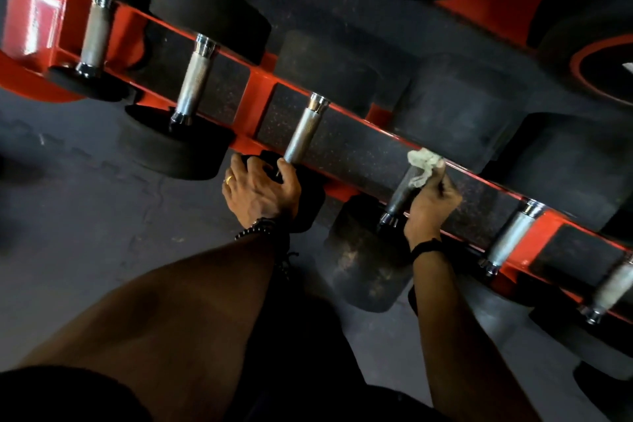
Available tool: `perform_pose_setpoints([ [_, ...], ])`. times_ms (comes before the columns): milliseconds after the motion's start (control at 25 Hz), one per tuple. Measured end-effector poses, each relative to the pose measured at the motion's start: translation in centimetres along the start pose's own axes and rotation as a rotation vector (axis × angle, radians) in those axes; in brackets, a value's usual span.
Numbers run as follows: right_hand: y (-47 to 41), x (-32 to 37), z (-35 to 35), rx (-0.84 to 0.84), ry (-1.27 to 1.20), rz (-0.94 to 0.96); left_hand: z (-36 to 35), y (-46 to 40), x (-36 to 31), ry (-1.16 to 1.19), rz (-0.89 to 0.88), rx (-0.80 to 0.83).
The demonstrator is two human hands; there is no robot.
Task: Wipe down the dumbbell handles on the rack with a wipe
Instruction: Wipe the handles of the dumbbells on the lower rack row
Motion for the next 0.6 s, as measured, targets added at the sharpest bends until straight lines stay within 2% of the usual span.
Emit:
perform_pose_setpoints([
  [120,-0.4,-2.9,-1.3,0.087,-0.130,-0.236,-0.1,0.1,-0.1,0.000,-0.007,-0.002],
  [240,-0.8,-4.5,-1.5,0.060,-0.231,-0.491,0.0,0.1,-0.1,0.007,-0.010,-0.006],
  [320,-0.8,-4.0,-0.2,-0.024,-0.166,-0.475,0.1,0.1,-0.2,0.006,-0.012,0.002],
  [400,-0.2,-1.2,1.6,-0.164,-0.034,-0.270,0.1,0.1,-0.3,0.002,-0.007,0.009],
  [480,0.2,1.3,0.7,-0.141,0.113,-0.126,0.0,0.0,-0.3,-0.005,-0.016,0.010],
  [520,0.0,1.4,-0.3,-0.082,0.179,-0.161,-0.1,-0.1,-0.2,-0.012,-0.015,0.014],
  [600,-0.2,-0.1,-2.4,0.091,0.107,-0.410,-0.2,0.0,0.0,-0.009,-0.012,0.015],
])
Point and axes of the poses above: each hand's wrist, its own y-axis away from the middle knuckle, its own z-axis out of the back of the hand, x = y × z, the point moved 10 cm from there along -y, towards the middle knuckle
